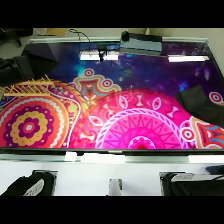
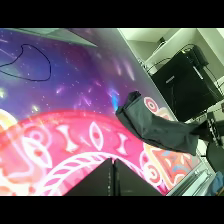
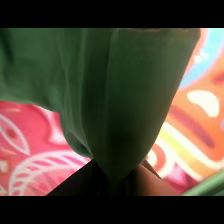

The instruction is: Fold the shirts.

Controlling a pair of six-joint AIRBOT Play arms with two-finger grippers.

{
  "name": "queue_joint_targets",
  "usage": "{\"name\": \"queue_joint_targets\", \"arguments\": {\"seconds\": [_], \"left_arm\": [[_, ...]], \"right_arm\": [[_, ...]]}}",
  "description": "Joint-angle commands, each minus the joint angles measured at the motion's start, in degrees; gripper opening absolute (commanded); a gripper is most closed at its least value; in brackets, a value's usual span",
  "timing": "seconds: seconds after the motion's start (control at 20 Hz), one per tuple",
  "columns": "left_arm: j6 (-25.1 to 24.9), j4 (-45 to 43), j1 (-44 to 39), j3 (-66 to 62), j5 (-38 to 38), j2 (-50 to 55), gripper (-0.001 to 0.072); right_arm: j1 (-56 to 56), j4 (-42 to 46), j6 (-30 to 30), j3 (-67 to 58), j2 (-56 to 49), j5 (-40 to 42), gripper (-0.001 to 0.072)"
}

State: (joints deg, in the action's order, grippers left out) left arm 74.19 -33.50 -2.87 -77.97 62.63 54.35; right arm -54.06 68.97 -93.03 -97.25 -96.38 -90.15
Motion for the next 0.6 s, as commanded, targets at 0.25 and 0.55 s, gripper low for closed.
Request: {"name": "queue_joint_targets", "arguments": {"seconds": [0.25, 0.55], "left_arm": [[0.00, 0.00, -0.13, 0.02, 1.97, 0.00, 0.0040], [0.00, 0.00, -0.13, 0.02, 1.97, 0.00, 0.0039]], "right_arm": [[-2.62, 12.35, -5.64, 18.16, 4.33, 0.07, 0.0033], [-2.62, 15.30, -9.09, 27.87, 9.60, 4.63, 0.0033]]}}
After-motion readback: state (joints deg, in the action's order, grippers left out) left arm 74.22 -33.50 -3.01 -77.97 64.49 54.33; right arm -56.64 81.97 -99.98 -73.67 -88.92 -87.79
